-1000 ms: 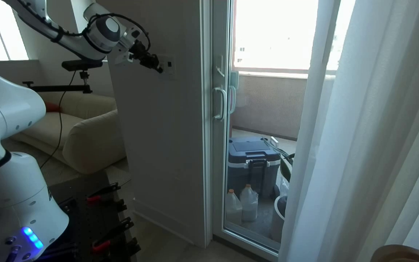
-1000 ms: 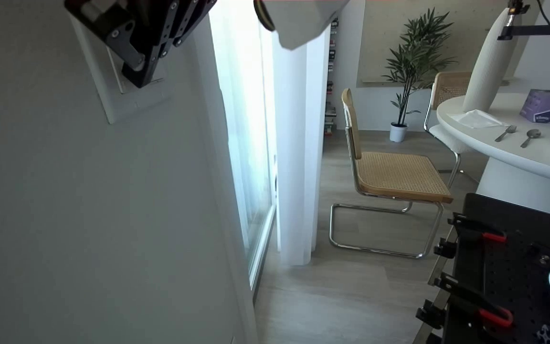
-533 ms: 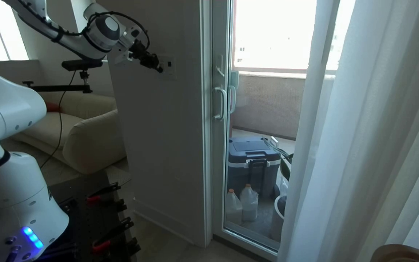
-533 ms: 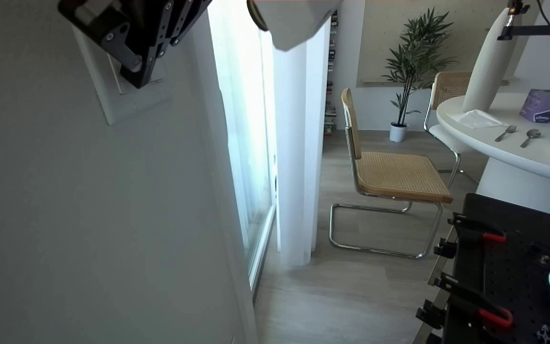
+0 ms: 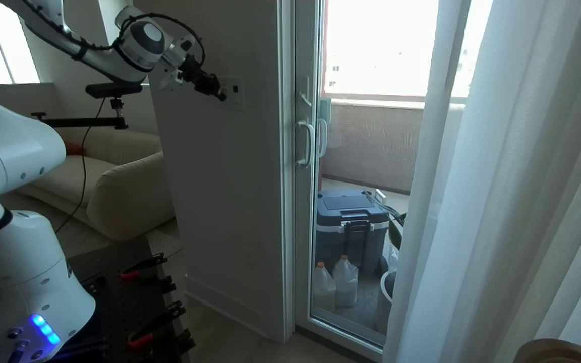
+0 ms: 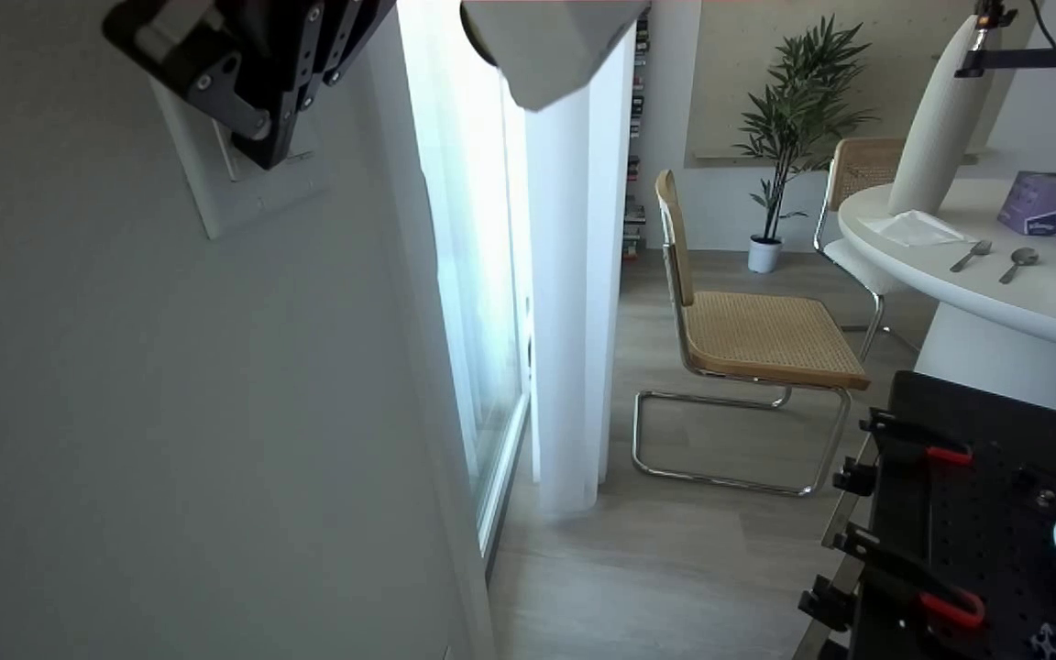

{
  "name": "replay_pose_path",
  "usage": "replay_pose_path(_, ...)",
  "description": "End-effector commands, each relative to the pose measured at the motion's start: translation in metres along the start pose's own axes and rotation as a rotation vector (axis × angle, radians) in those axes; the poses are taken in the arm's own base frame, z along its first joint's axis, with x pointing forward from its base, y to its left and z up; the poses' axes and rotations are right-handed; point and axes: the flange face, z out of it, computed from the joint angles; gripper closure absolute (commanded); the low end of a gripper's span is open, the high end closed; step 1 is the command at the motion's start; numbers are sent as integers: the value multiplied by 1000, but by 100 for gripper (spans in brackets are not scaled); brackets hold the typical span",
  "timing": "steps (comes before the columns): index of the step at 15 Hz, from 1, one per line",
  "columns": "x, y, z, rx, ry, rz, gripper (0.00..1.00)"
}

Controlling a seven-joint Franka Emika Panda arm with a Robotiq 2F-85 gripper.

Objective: Turn off the switch on the left

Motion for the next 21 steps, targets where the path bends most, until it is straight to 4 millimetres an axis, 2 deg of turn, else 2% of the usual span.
replay_pose_path(1,10,13,15,-18,-9,-8,100)
replay_pose_path(13,9,22,17,-44,-36,-3,100)
replay_pose_path(17,10,33,21,-60,-70,8,100)
replay_pose_path(21,11,30,21,-28,-103,-1,100)
